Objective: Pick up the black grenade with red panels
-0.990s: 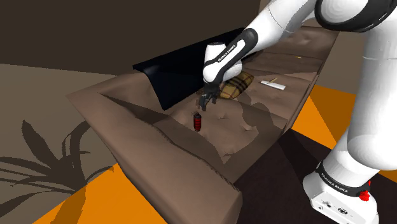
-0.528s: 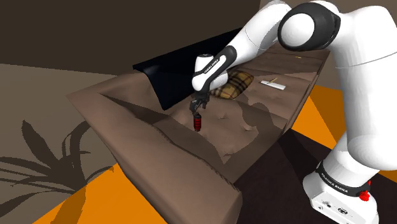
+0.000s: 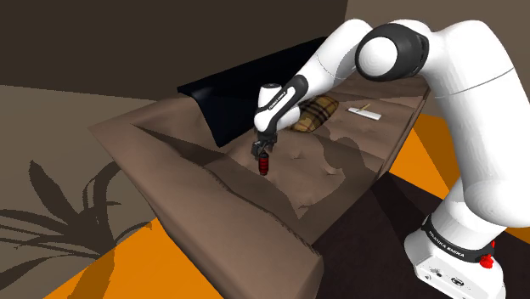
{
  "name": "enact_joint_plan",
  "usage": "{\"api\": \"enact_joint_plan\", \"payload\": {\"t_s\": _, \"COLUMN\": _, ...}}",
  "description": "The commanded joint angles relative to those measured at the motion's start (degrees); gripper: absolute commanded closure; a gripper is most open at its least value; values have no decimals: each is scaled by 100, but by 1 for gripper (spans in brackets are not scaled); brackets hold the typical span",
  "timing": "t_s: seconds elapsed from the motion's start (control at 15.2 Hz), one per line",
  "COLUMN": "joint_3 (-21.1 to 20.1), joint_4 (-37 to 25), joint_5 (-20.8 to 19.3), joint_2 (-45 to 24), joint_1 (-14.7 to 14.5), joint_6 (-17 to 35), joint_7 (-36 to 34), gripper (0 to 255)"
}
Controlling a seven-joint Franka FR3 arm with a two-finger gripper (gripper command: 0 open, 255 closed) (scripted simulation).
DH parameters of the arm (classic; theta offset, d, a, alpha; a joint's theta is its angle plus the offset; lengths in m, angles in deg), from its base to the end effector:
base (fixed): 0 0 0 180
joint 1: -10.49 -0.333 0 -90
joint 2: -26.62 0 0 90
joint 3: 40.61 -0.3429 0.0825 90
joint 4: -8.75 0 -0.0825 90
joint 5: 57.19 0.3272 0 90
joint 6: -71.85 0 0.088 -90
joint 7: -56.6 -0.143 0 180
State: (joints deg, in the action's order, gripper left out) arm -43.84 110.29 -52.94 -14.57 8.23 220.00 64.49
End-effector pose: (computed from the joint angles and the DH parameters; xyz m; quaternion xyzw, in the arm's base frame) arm 0.6503 0.0586 0.1929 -0.9950 -0.0781 -0.0482 0.0382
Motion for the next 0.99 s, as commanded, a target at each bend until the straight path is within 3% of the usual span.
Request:
{"api": "enact_joint_plan", "payload": {"t_s": 0.0, "joint_3": -1, "joint_4": -31, "joint_5": 0, "joint_2": -88, "joint_1": -3, "joint_6": 60, "joint_7": 3, "gripper": 0}}
{"api": "enact_joint_plan", "payload": {"t_s": 0.07, "joint_3": -1, "joint_4": -32, "joint_5": 0, "joint_2": -89, "joint_1": -3, "joint_6": 59, "joint_7": 3, "gripper": 0}}
{"api": "enact_joint_plan", "payload": {"t_s": 0.13, "joint_3": 0, "joint_4": -36, "joint_5": 0, "joint_2": -94, "joint_1": -1, "joint_6": 60, "joint_7": 5, "gripper": 255}}
{"api": "enact_joint_plan", "payload": {"t_s": 0.92, "joint_3": 0, "joint_4": 22, "joint_5": -1, "joint_2": 99, "joint_1": -2, "joint_6": -75, "joint_7": -9, "gripper": 255}}
